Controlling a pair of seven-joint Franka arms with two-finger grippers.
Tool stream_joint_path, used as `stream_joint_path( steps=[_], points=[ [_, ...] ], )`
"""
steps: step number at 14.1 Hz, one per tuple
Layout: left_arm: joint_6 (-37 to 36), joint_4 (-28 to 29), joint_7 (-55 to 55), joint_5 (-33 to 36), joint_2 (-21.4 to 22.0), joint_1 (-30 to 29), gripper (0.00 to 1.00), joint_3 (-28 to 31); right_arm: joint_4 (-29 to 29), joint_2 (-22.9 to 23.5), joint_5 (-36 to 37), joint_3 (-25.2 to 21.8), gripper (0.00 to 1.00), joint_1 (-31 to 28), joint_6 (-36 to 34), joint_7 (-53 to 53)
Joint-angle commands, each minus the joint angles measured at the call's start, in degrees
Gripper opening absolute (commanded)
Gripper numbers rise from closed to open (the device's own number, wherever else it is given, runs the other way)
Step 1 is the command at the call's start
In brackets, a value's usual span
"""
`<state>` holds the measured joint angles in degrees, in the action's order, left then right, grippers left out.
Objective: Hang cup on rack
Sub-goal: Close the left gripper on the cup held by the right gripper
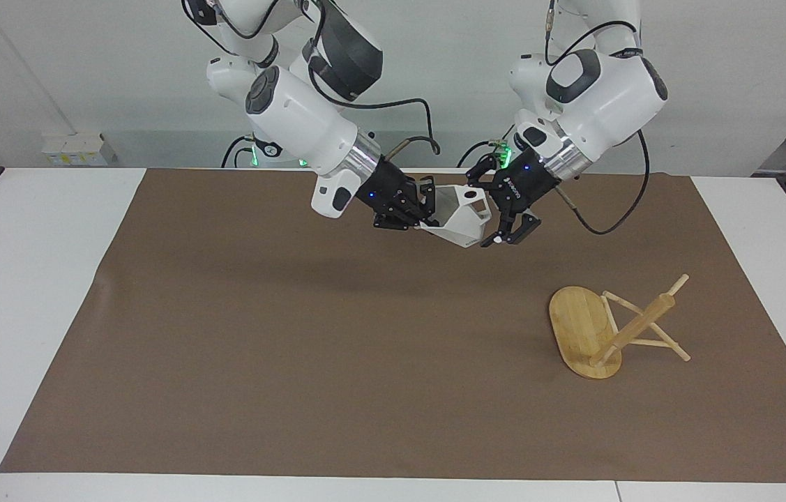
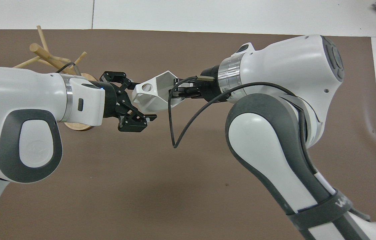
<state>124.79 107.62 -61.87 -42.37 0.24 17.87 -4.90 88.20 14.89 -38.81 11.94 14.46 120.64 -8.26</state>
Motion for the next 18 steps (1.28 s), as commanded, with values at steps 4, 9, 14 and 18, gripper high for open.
stream_joint_path(
  steps=[4, 9, 14, 18],
  points=[
    [4.1, 0.0, 4.6, -0.1, 0.0, 3.0, 0.73, 0.7, -1.7, 1.1, -0.1, 0.4, 0.0, -0.1, 0.5, -1.4],
    [4.2, 0.0, 4.3, 3.5, -0.1, 3.3, 0.06, 0.7, -2.3, 1.5, -0.2, 0.4, 0.0, -0.3, 0.5, -1.4],
    [4.1, 0.0, 4.5, 3.8, 0.0, 3.3, 0.0, 0.7, -2.3, 1.2, -0.6, 0.4, 0.0, -0.1, 2.7, -1.5],
    [3.4, 0.2, 5.0, 3.8, 0.6, 3.2, 0.0, 0.8, -2.1, 1.2, -0.1, 0.4, 0.99, 0.0, 3.8, -1.4]
  ],
)
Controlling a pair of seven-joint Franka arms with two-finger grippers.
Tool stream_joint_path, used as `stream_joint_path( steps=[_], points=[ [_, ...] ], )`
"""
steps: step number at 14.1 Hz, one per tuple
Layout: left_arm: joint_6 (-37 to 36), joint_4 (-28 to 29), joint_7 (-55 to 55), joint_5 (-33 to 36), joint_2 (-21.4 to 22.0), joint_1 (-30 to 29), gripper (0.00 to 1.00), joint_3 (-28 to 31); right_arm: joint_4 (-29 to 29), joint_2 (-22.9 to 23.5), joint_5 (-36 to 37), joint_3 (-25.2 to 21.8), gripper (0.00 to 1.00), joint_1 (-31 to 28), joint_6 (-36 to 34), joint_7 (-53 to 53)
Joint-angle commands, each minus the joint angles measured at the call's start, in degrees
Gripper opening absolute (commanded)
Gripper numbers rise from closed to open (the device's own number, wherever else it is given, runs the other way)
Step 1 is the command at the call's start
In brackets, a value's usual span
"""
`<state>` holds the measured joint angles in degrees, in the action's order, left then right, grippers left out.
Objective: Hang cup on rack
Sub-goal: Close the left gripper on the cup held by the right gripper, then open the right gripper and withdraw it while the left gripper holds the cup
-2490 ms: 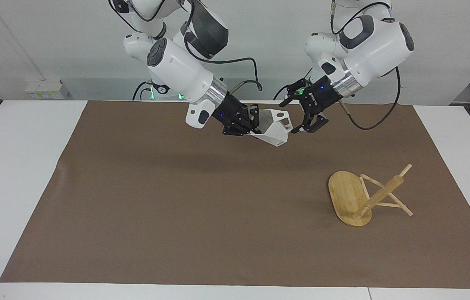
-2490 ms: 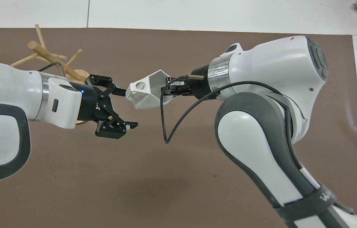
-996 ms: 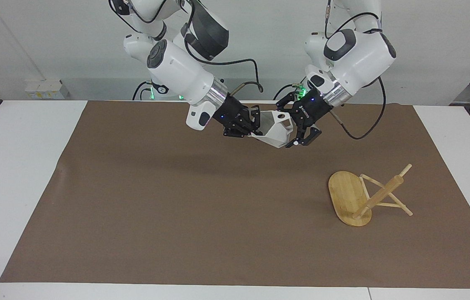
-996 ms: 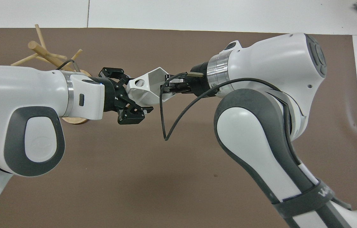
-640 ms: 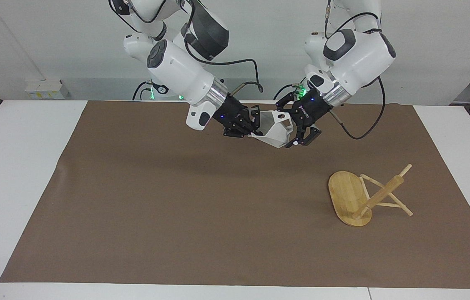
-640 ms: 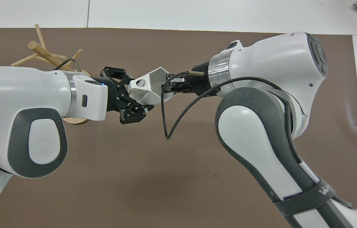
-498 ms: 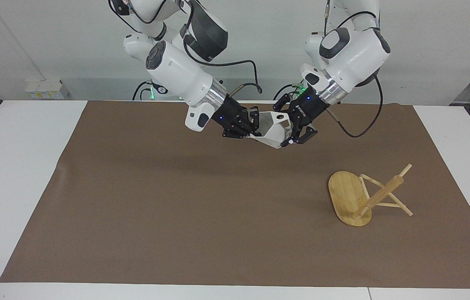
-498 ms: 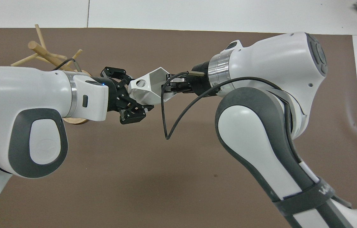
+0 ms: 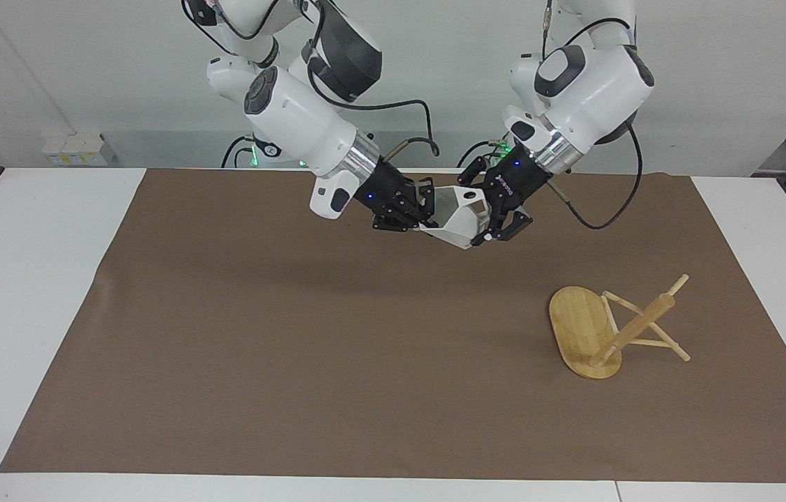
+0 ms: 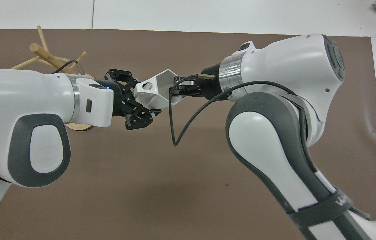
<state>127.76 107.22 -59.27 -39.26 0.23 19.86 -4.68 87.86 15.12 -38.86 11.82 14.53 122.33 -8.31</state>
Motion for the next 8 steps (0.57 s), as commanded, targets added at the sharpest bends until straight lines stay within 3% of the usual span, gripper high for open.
stream_joint_path(
  steps=[1, 8],
  points=[
    [0.4, 0.7, 2.4, 0.7, 0.6, 1.1, 0.0, 0.6, -1.6, 0.9, -0.2, 0.5, 1.0, -0.2, 2.0, -1.4],
    [0.2, 1.1, 5.6, 0.7, 1.0, 0.7, 0.0, 0.6, -1.4, -0.2, 0.5, 0.1, 1.0, -1.0, 1.9, -1.3]
  ],
)
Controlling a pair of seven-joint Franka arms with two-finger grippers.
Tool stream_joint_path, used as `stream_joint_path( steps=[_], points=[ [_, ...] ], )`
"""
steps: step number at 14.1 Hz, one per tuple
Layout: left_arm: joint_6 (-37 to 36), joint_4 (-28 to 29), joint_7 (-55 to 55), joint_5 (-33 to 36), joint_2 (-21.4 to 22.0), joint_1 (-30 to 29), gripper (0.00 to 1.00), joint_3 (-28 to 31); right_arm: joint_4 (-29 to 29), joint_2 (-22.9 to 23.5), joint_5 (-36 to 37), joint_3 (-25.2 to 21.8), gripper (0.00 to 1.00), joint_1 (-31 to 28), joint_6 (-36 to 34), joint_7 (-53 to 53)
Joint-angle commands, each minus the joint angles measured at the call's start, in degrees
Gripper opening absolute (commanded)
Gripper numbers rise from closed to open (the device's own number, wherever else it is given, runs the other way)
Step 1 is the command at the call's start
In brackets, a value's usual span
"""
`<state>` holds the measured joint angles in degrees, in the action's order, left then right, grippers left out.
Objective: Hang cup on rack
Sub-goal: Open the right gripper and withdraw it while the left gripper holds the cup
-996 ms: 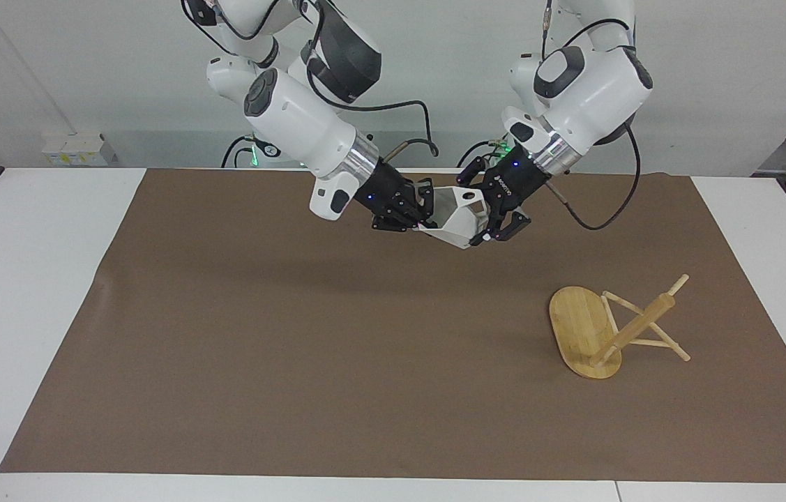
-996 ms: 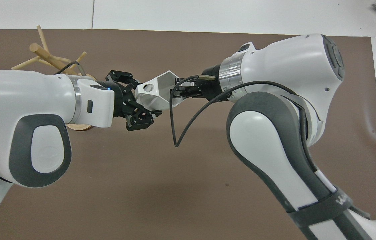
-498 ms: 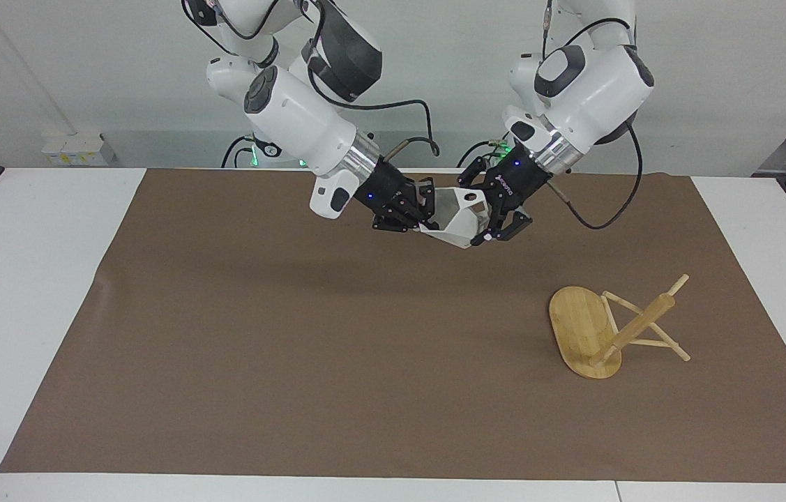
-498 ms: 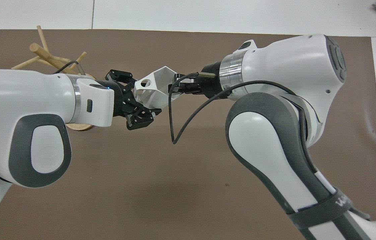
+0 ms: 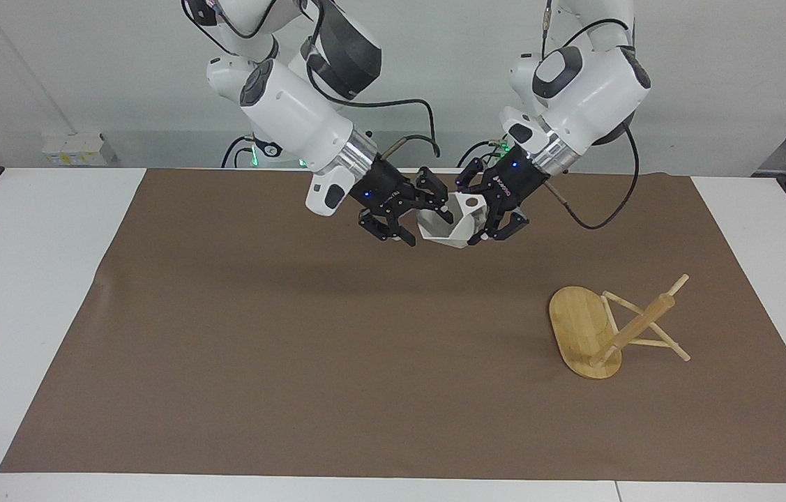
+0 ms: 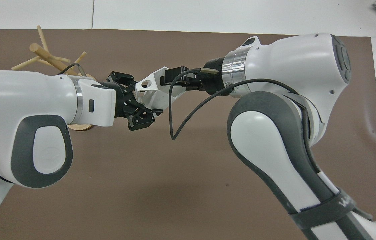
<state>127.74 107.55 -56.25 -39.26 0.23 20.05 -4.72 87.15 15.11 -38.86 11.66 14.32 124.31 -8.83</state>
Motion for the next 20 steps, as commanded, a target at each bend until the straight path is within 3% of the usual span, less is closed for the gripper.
stream_joint_path(
  steps=[1, 4, 7, 14, 18, 20],
  points=[
    [0.2, 0.8, 3.8, 0.7, 1.0, 0.4, 0.0, 0.7, -0.1, -0.9, 0.8, 0.1, 1.0, -0.9, -0.3, -0.6],
    [-0.3, 1.2, 8.1, 0.8, 1.5, -0.5, 0.0, 1.0, 1.1, -3.1, 2.0, -0.1, 1.0, -2.7, -0.9, -0.5],
    [-1.4, 1.4, 9.5, 3.7, 1.5, -2.4, 0.0, 1.1, 1.9, -6.3, 9.0, -0.1, 1.0, -5.7, -2.8, -0.8],
    [-1.0, 1.6, 16.6, 15.9, 1.3, -5.5, 0.0, 1.1, 1.7, -11.4, 26.7, -0.1, 1.0, -20.4, -18.9, 0.5],
    [-1.4, 2.4, 23.6, 21.6, 0.7, -8.0, 0.0, 1.1, 1.4, -13.8, 42.3, -0.1, 1.0, -23.6, -23.8, 14.1],
    [-1.3, 2.5, 26.7, 22.8, 0.2, -8.4, 0.0, 1.1, 1.3, -14.2, 43.5, -0.1, 1.0, -25.6, -26.4, 14.5]
  ],
)
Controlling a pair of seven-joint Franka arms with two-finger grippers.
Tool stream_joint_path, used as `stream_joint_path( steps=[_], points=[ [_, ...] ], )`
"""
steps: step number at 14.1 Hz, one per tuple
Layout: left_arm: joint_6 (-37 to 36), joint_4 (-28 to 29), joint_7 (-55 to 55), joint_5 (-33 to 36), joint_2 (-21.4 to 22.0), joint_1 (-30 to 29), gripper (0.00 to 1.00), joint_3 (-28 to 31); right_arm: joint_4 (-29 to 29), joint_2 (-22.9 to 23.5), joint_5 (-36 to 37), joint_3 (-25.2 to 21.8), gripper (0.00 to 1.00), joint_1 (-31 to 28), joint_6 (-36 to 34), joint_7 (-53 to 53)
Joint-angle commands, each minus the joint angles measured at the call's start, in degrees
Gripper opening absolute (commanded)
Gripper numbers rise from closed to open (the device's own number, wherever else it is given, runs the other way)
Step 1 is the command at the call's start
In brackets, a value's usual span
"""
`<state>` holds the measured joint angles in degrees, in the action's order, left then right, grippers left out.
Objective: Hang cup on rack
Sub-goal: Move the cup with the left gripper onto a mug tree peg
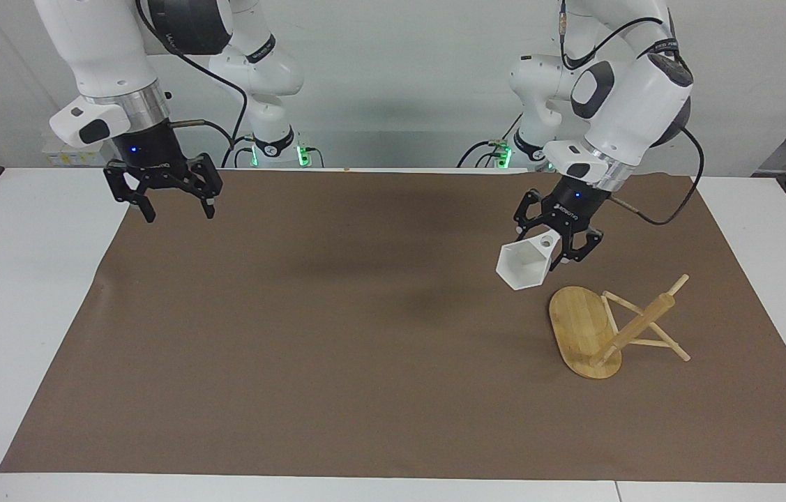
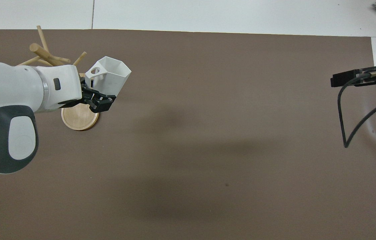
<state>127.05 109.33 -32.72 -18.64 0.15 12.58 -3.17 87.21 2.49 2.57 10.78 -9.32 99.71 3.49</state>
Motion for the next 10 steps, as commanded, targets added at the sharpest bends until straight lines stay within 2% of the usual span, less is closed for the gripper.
stream_joint_path(
  steps=[1, 6, 10],
  points=[
    [-0.6, 0.8, 3.3, 3.3, 0.2, -1.3, 0.0, -0.4, 1.3, -1.7, 2.1, 0.8, 1.0, -3.4, -2.8, 2.4],
    [0.2, 0.4, 5.5, 3.8, -2.6, -2.9, 0.0, -0.3, 0.9, -2.8, 1.3, 1.0, 1.0, -3.7, -6.6, 2.5],
    [0.5, -0.7, 13.4, 5.0, -4.5, -3.0, 0.0, -0.3, 1.0, -4.2, 0.9, 1.6, 1.0, -3.2, -11.1, 2.4]
  ],
)
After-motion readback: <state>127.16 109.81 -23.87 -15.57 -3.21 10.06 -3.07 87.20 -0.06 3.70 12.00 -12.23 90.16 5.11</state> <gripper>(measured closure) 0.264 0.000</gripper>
